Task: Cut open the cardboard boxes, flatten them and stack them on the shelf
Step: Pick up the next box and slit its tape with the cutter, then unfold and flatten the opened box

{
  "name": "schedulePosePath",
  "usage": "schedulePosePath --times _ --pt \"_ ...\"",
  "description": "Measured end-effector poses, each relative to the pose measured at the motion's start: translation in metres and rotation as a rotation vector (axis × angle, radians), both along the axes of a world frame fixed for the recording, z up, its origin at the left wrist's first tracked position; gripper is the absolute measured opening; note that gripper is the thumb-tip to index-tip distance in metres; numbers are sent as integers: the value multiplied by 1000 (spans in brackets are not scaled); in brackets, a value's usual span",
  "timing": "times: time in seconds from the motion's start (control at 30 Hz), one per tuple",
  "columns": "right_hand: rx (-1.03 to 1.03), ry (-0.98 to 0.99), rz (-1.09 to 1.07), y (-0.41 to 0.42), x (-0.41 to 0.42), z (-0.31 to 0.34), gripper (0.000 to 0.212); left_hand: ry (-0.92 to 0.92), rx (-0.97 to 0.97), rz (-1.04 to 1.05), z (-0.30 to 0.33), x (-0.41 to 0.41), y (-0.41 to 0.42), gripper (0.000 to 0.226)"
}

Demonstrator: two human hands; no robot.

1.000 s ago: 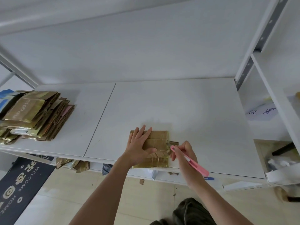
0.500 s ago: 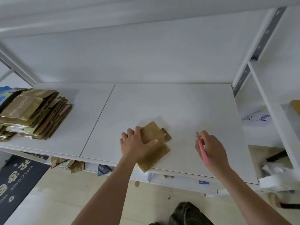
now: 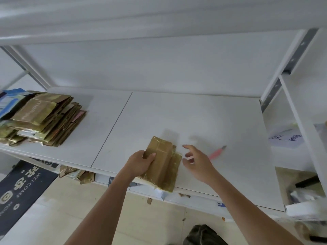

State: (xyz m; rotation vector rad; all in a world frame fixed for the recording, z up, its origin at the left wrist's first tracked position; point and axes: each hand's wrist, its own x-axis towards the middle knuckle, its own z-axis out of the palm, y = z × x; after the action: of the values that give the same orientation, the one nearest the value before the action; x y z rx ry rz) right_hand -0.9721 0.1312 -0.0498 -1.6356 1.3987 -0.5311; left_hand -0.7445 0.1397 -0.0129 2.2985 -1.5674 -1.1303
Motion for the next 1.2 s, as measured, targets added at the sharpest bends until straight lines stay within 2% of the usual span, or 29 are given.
schedulePosePath --times 0.07,0.13,0.23,0.3,0.37,0.5,0.77,1.0,1.2 --pt "176 -169 10 5 27 8 64 69 -9 6 6 2 8 42" --pt "253 -257 -17 7 48 12 76 155 -17 38 10 3 15 36" --pt "109 -291 -61 3 64 21 83 287 -164 145 17 2 20 37" --pt "-43 -307 -58 -3 68 28 87 356 -260 190 21 4 18 53" --pt "-140 -288 -22 -8 69 33 90 323 -303 172 19 1 16 65" --pt "-168 -134 45 -7 68 23 83 65 -320 117 3 -12 23 61" --pt "-256 -95 -26 -2 75 16 74 73 -387 198 -14 -14 32 62" --pt "-173 -191 15 -3 66 19 71 66 -411 204 -19 -15 35 65" --pt "45 -341 73 -4 48 23 72 35 -383 187 -21 -12 33 66"
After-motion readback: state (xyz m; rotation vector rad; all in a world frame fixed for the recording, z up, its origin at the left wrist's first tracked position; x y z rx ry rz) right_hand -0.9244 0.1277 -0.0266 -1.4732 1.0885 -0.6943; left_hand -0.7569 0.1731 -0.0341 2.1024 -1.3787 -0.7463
